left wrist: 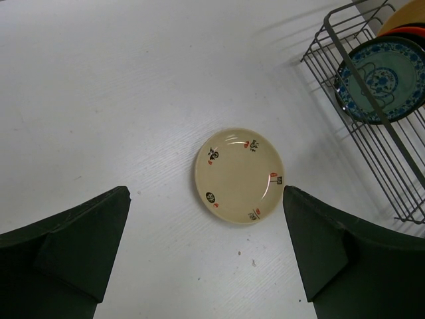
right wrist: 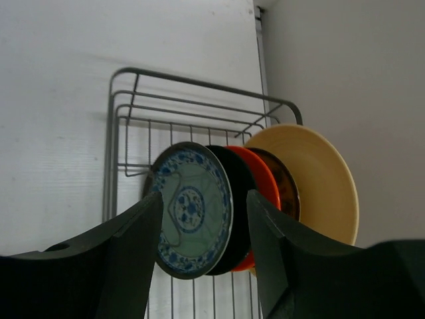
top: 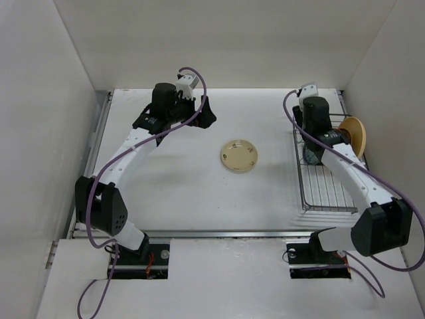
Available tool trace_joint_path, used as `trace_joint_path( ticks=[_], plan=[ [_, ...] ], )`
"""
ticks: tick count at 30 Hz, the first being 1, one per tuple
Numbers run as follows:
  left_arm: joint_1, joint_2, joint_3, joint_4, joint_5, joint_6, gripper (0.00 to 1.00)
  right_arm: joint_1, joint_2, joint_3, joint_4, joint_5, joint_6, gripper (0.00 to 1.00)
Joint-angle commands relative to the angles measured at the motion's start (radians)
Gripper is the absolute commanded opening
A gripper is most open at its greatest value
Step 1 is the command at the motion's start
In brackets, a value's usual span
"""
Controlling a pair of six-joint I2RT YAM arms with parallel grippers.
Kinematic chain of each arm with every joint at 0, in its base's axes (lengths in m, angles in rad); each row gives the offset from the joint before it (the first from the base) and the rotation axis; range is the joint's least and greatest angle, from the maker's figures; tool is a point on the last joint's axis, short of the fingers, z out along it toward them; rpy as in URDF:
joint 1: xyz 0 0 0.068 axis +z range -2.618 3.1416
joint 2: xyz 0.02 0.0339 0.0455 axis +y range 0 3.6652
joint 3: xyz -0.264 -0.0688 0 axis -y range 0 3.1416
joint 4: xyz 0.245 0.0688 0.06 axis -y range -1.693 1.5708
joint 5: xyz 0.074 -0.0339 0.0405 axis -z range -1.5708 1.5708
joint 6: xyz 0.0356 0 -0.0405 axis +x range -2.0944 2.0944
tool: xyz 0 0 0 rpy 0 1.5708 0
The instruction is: Unload the plates from the dish rack
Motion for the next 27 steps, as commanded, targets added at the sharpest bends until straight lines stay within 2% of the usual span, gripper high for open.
trace_joint_path(
  ticks=[1, 9, 17, 21, 27],
  plan=[
    [-0.001, -0.054, 0.034, 0.02, -0.004, -0.004, 1.0, -0.039, -0.014, 0.045, -0.059, 0.06, 0.013, 0.59],
    [-0.001, -0.063, 0.034, 0.02, -0.004, -0.004, 1.0, -0.134, 0.054, 0.054, -0.142, -0.001, 0.047, 0.53],
    [-0.001, -0.063, 0.034, 0.02, -0.004, -0.004, 1.0, -0.183, 0.108, 0.045, -0.18, -0.041, 0.056, 0.5],
    [-0.001, -0.063, 0.034, 0.02, -0.004, -0.004, 1.0, -0.194, 0.128, 0.045, -0.2, -0.076, 0.056, 0.43],
    [-0.001, -0.063, 0.034, 0.02, -0.004, -0.004, 1.0, -0.213, 0.178, 0.045, -0.231, -0.095, 0.056, 0.4]
  ],
)
